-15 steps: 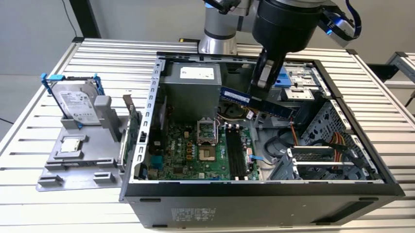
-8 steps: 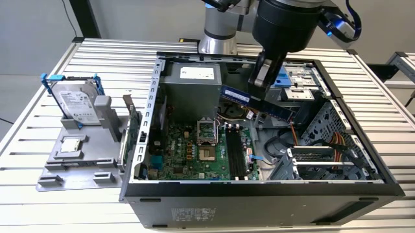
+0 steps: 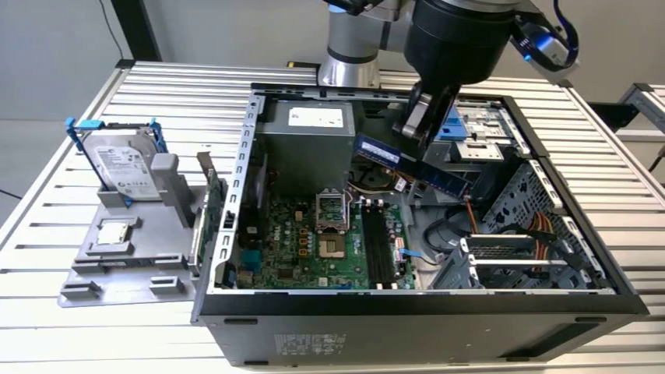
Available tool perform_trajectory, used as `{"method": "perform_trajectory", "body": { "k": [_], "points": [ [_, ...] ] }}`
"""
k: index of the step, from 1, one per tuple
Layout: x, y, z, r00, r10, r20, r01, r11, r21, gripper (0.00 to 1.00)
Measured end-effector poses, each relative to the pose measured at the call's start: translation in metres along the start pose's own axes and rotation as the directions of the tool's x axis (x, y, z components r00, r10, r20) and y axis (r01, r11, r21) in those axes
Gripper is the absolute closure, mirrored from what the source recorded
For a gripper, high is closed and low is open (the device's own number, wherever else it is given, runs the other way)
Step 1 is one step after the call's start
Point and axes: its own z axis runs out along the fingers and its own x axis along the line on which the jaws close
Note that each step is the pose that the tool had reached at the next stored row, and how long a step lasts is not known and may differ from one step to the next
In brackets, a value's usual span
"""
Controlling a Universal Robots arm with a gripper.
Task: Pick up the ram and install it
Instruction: 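Insert the ram into the slot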
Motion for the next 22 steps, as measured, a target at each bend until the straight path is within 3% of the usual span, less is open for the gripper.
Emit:
{"method": "perform_trajectory", "body": {
  "k": [5,11,22],
  "points": [
    [0.0,0.0,0.0,0.9989,0.047,0.0003,-0.047,0.9989,-0.0008,1.0],
    [0.0,0.0,0.0,0.9948,0.102,0.0005,-0.102,0.9948,-0.0019,1.0],
    [0.0,0.0,0.0001,0.9796,0.201,0.0009,-0.201,0.9796,-0.0038,1.0]
  ]
}}
